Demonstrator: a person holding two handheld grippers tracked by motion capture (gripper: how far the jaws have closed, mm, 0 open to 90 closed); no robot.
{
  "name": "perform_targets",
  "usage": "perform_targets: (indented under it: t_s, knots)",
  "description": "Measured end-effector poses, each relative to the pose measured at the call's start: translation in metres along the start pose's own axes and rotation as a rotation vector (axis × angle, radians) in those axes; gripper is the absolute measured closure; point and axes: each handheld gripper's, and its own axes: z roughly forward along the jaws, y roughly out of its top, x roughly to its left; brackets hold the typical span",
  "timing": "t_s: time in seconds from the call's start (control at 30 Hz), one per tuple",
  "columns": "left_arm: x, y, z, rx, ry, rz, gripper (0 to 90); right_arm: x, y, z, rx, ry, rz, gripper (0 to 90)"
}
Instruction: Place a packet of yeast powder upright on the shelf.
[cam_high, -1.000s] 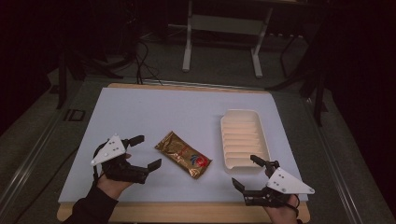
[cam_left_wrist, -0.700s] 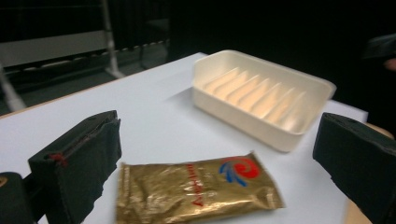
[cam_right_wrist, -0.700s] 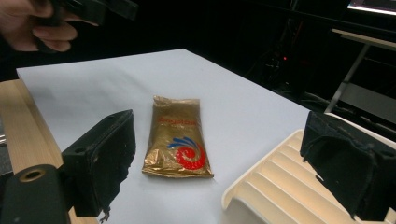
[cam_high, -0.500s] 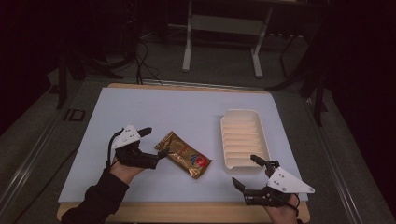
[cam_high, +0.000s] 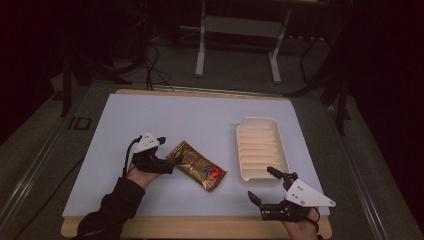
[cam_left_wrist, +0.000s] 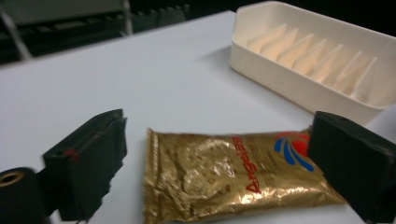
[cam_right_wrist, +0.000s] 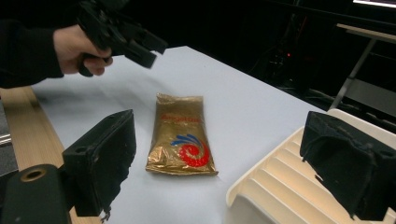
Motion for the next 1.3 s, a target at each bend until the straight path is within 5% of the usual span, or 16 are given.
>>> perform_targets:
  t_s: [0.1, 0.33, 0.53, 0.67, 0.8, 0.9, 1.07, 1.3]
  knots:
    - [0.005, -0.008, 0.009, 0.034, 0.014, -0.007, 7.4, 0.000, 0.000, 0.000, 0.001, 0.002, -0.002, 10.5]
    - [0.017, -0.020, 0.020, 0.024, 0.034, -0.037, 15.9, 0.001, 0.000, 0.000, -0.003, 0.005, 0.001, 10.6]
    - [0.025, -0.033, 0.032, 0.099, 0.061, -0.038, 19.5, 0.002, 0.000, -0.001, 0.001, 0.005, -0.004, 10.6]
    - [0.031, -0.038, 0.039, 0.153, 0.088, -0.078, 25.0, 0.001, 0.000, -0.001, 0.001, 0.011, 0.008, 10.6]
    - [0.030, -0.039, 0.046, 0.204, 0.095, -0.062, 27.3, 0.001, -0.001, 0.000, 0.003, 0.014, 0.008, 10.7]
    - [0.027, -0.039, 0.053, 0.280, 0.151, -0.050, 30.0, 0.001, -0.001, 0.000, 0.007, 0.013, 0.009, 10.7]
    - [0.021, -0.039, 0.056, 0.314, 0.159, -0.006, 33.7, 0.001, -0.001, 0.000, 0.007, 0.013, 0.006, 10.7]
    - [0.017, -0.037, 0.057, 0.336, 0.182, -0.028, 36.3, 0.002, -0.001, 0.001, 0.012, 0.016, 0.004, 10.7]
